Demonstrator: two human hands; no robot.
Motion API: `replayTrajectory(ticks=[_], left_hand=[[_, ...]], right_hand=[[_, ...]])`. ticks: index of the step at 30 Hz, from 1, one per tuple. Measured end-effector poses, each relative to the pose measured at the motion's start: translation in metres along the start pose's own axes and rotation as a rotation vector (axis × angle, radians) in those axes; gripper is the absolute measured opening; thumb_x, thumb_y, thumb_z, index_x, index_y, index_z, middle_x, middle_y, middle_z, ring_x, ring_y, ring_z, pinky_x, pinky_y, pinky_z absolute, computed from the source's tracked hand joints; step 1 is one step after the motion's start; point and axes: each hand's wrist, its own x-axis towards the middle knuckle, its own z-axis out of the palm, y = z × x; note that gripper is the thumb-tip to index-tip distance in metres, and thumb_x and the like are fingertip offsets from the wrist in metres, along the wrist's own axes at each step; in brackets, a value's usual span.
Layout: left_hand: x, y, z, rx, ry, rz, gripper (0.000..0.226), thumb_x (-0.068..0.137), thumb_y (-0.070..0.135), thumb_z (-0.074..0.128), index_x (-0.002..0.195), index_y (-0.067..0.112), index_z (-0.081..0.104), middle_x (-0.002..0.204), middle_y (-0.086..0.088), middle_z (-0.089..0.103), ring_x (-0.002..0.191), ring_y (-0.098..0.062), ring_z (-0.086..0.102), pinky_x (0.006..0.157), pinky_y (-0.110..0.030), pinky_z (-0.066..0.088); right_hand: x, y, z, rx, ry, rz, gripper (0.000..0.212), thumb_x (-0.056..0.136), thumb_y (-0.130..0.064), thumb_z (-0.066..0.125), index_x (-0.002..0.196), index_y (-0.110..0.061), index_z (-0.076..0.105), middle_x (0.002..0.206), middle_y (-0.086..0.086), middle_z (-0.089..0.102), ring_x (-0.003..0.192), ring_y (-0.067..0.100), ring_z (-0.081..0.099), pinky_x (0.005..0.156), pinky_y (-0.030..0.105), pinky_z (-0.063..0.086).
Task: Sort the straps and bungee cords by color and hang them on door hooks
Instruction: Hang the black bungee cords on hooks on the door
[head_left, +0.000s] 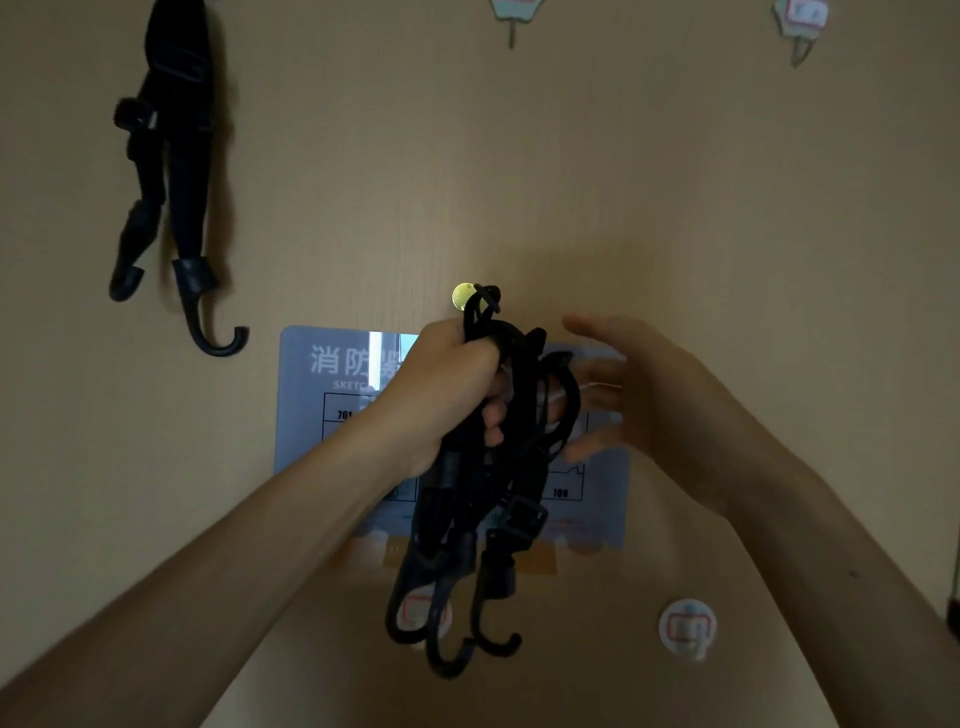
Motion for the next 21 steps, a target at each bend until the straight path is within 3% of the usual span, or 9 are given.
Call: replayTrajectory(ticks=[1,3,6,11,14,17,21], left_hand=[[0.000,0.001,0.001,0.008,-0.012,-0.003,0.019,0.093,0.008,0.040,0.076,0.008,0.047,0.048,-0.003,0.037,0.036,-0.014,0.037,0.038,-0.021,0.037],[-0.001,0.004,0.003,0.038,-0.037,-0.028,0.025,0.093,0.010,0.041,0.071,0.010,0.051,0.046,-0.005,0.043,0.038,-0.015,0.042,0.039,-0.020,0.041],[0.000,0.008,0.001,-0.021,-0.119,-0.091,0.016,0.091,0.009,0.042,0.078,0.009,0.050,0.051,-0.004,0.042,0.043,-0.018,0.040,0.044,-0.023,0.039],[0.002,0.004,-0.009,-0.045,-0.209,-0.168,0.013,0.089,0.008,0.043,0.099,0.012,0.050,0.056,-0.001,0.040,0.049,-0.016,0.037,0.046,-0.025,0.036],[0.001,0.005,-0.010,-0.051,-0.236,-0.211,0.011,0.090,0.011,0.045,0.099,0.012,0.049,0.056,0.000,0.041,0.048,-0.015,0.037,0.047,-0.025,0.035],[0.002,0.005,-0.009,-0.044,-0.187,-0.193,0.010,0.092,0.011,0.044,0.098,0.011,0.051,0.055,0.000,0.041,0.047,-0.015,0.038,0.046,-0.025,0.036],[0.002,0.005,-0.005,-0.059,-0.155,-0.150,0.018,0.094,0.006,0.039,0.086,0.008,0.054,0.057,-0.003,0.041,0.048,-0.015,0.040,0.047,-0.026,0.039]], right_hand=[[-0.001,-0.001,0.002,-0.123,-0.042,-0.028,0.031,0.088,-0.044,0.053,0.114,-0.028,0.056,0.085,0.000,0.072,0.078,0.016,0.070,0.066,0.038,0.057],[-0.003,-0.002,0.006,-0.265,-0.125,-0.072,0.033,0.079,-0.041,0.063,0.109,-0.041,0.049,0.083,-0.008,0.074,0.075,0.004,0.070,0.059,0.023,0.056],[0.001,0.001,0.005,-0.311,-0.106,-0.124,0.014,0.087,-0.021,0.064,0.097,-0.030,0.062,0.080,-0.008,0.073,0.070,0.001,0.067,0.049,0.012,0.046],[0.009,0.011,-0.003,-0.519,0.076,-0.216,0.024,0.094,-0.015,0.054,0.106,-0.029,0.068,0.099,-0.005,0.070,0.091,0.014,0.065,0.080,0.032,0.055],[0.012,0.012,-0.004,-0.628,0.121,-0.331,0.023,0.095,-0.017,0.051,0.109,-0.019,0.070,0.102,0.011,0.068,0.087,0.021,0.061,0.082,0.037,0.051],[0.014,0.015,-0.004,-0.659,0.188,-0.299,0.035,0.092,-0.031,0.057,0.127,-0.031,0.056,0.123,0.001,0.047,0.105,0.007,0.049,0.078,0.005,0.044],[0.008,0.009,0.002,-0.653,0.221,-0.299,0.047,0.084,-0.037,0.062,0.129,-0.035,0.047,0.114,-0.007,0.043,0.094,-0.003,0.048,0.069,-0.002,0.038]])
